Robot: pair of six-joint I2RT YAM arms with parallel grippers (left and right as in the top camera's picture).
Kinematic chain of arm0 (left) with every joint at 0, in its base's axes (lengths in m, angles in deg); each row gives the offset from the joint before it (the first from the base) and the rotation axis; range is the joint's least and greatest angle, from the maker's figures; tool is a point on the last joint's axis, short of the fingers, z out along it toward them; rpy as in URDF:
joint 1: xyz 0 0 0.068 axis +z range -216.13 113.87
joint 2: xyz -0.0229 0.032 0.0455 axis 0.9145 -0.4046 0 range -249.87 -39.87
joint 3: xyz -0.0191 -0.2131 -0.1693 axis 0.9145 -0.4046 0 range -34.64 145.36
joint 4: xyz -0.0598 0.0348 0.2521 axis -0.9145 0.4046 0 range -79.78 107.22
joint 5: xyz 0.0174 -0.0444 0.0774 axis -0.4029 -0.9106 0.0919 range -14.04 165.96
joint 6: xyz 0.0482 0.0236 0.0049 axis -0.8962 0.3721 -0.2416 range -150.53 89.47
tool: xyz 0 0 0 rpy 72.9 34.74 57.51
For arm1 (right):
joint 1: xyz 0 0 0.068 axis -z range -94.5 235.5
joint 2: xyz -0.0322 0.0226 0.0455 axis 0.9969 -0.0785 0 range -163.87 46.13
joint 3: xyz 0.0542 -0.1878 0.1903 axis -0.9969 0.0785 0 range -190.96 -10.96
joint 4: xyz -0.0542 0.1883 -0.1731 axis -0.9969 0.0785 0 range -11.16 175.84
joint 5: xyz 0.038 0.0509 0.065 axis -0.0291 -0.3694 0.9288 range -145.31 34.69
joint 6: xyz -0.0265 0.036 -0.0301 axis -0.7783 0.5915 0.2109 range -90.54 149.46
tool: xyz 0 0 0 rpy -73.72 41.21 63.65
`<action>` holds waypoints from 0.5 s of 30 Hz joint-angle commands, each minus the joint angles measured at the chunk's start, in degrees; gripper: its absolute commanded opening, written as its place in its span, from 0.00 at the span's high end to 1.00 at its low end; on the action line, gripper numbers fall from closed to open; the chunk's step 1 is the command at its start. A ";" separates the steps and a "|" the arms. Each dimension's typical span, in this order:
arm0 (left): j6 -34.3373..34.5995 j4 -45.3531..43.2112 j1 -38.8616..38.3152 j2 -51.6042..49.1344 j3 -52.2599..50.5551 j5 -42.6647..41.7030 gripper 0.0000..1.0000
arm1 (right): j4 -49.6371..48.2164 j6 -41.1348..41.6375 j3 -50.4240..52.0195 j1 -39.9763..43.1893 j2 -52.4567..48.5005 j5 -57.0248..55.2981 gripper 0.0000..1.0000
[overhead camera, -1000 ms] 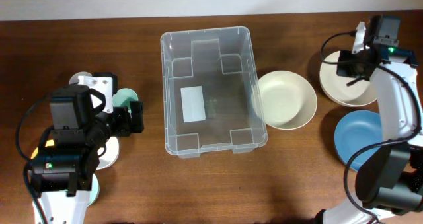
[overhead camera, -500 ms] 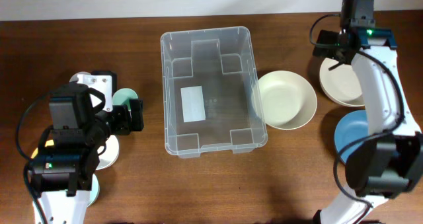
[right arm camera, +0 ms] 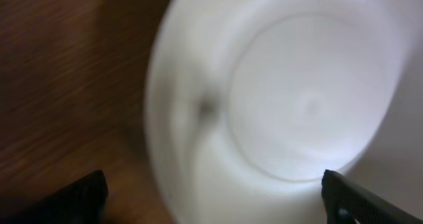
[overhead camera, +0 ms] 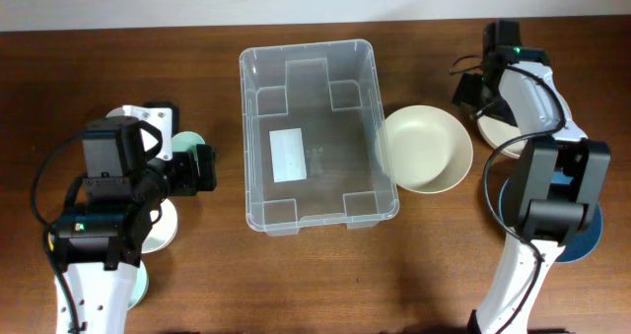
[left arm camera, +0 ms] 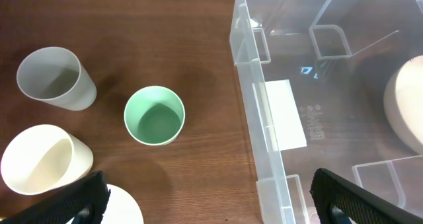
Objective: Pack container
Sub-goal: 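Lift the beige bowl with the right gripper and place it in the container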
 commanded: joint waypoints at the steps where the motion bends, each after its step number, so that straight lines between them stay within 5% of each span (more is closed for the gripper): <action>1: 0.57 0.00 0.00 -0.15 0.98 0.00 0.01 | -0.81 2.21 -0.90 1.66 -2.43 -0.07 0.01; 8: 0.57 -0.44 0.00 -0.15 0.98 0.00 0.00 | -1.33 2.19 -0.76 2.19 -4.90 0.59 0.06; 15: 0.57 -0.46 0.00 -0.15 0.98 0.00 0.00 | -1.42 2.16 -0.76 2.19 -5.05 0.59 0.54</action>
